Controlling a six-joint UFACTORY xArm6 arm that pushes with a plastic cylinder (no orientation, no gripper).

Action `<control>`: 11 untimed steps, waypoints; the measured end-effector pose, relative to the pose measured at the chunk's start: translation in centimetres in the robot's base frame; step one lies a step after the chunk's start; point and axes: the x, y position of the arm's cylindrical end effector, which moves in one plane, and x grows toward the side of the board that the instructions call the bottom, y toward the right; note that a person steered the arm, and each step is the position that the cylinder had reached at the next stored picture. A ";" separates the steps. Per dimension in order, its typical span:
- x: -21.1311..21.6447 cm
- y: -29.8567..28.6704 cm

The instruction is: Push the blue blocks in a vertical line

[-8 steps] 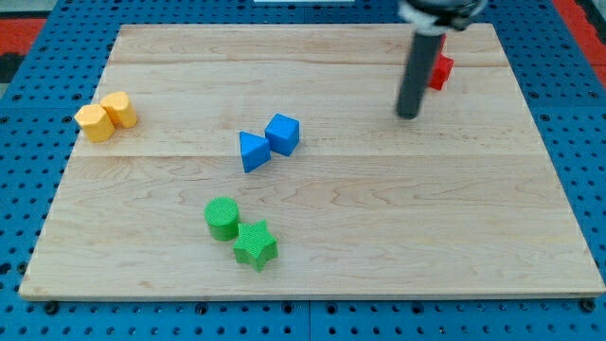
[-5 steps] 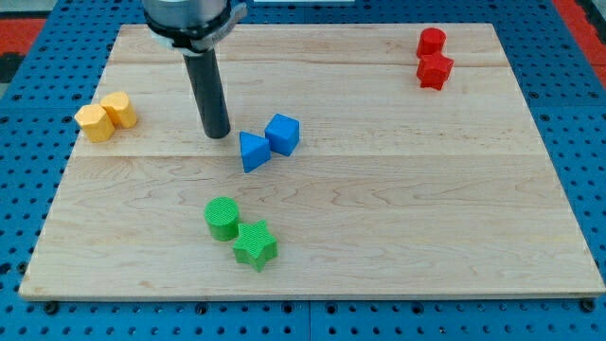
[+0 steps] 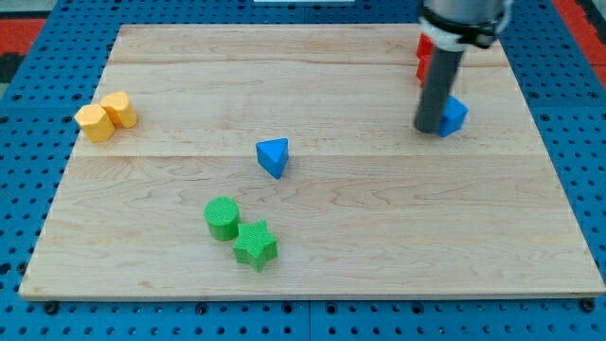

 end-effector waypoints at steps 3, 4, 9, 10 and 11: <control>-0.4 0.5; 0.0 -0.5; -3.8 -6.8; -4.9 -7.1; -5.0 -5.3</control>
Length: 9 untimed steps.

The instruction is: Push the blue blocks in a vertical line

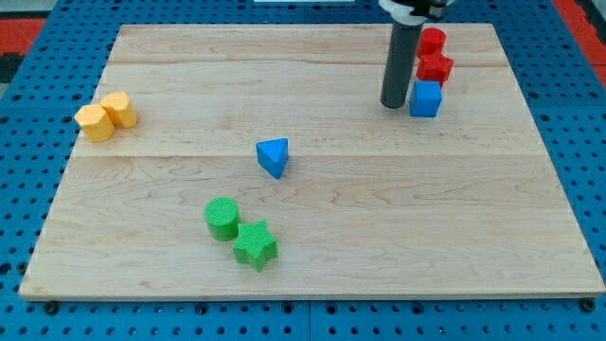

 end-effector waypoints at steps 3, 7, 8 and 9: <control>0.0 3.1; 8.6 -22.1; 9.4 -18.9; 8.8 -11.0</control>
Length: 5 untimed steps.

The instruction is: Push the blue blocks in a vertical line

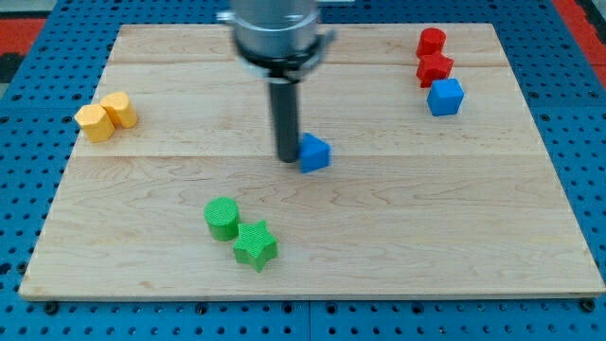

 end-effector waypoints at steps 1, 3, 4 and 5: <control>0.0 8.2; 4.0 14.0; 3.1 16.5; -1.8 18.6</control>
